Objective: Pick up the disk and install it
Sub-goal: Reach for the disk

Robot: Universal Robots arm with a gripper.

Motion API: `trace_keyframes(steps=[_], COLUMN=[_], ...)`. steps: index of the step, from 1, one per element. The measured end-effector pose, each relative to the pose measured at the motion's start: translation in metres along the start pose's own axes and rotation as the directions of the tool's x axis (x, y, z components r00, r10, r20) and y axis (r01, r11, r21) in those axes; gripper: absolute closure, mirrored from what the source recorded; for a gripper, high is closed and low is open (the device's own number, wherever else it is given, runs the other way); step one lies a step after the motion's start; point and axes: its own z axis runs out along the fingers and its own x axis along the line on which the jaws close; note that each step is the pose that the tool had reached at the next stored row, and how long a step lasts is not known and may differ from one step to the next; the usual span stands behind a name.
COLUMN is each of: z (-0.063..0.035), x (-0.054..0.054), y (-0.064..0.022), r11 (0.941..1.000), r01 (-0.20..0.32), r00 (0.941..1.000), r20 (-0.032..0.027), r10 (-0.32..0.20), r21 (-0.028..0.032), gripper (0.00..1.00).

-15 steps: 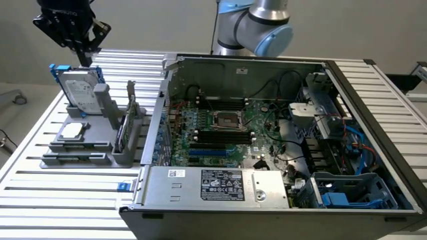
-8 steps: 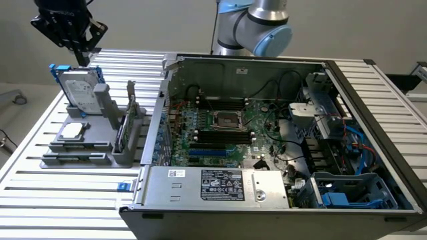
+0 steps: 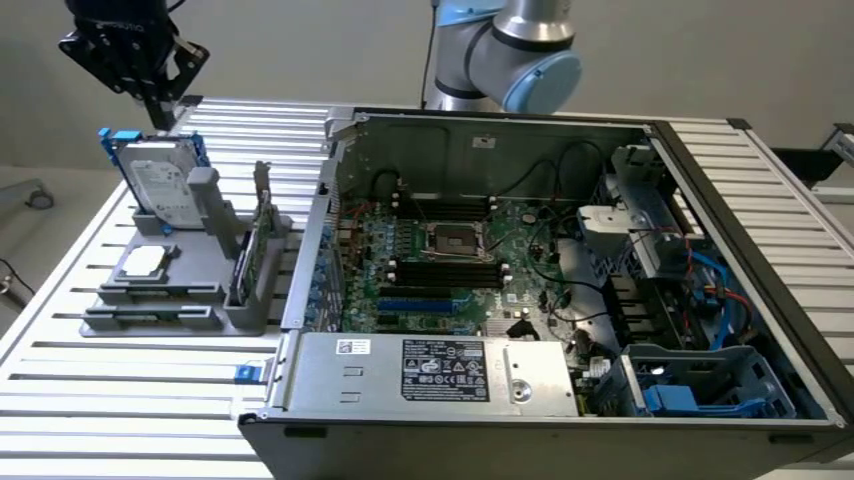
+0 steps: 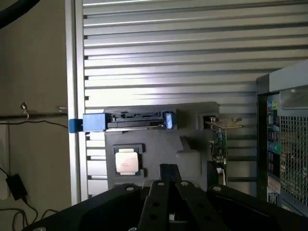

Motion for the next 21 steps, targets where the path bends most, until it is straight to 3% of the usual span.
trace_keyframes(steps=[5, 9, 15, 21], z=[0.0084, 0.0141, 0.0157, 0.0183], x=[0.015, 0.021, 0.025, 0.049], y=[0.0098, 0.0147, 0.0254, 0.0353], r11=[1.0, 0.9999, 0.9995, 0.9995], r01=[0.003, 0.013, 0.031, 0.031], r00=[0.9999, 0.9995, 0.9991, 0.999], r20=[0.0155, 0.0296, 0.0307, 0.0315], r10=[-0.003, -0.012, -0.031, -0.031], r21=[-0.0005, -0.0016, -0.0005, -0.0005], gripper=[0.89, 0.89, 0.89, 0.89])
